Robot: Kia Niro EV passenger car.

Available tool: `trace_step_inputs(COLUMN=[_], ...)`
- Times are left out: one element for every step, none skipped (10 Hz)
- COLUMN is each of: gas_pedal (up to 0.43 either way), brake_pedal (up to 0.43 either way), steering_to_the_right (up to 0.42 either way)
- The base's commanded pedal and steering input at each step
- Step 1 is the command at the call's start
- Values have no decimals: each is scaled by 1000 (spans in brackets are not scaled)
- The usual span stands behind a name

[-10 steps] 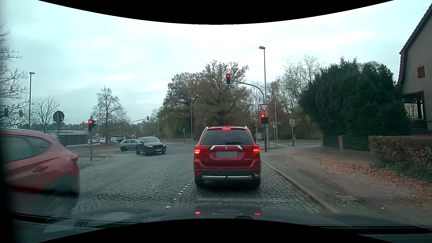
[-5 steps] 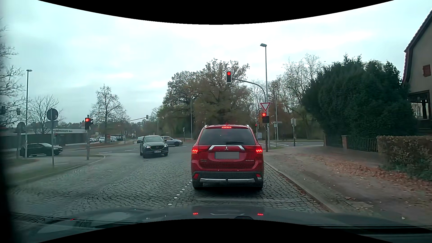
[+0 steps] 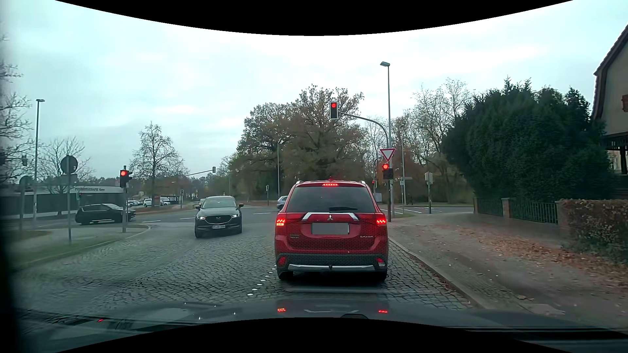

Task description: Follow the waypoints while adhering to traffic rules and regulations

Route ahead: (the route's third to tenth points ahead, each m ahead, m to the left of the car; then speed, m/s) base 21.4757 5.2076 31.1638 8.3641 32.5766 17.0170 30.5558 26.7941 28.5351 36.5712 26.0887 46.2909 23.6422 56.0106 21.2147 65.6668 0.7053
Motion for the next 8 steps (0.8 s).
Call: trace_step_inputs(gas_pedal=[0, 0, 0, 0, 0, 0, 0, 0], brake_pedal=[110, 134, 152, 189, 201, 213, 220, 226], steering_to_the_right=[-4, -4, -4, -4, -4, -4, -4, -4])
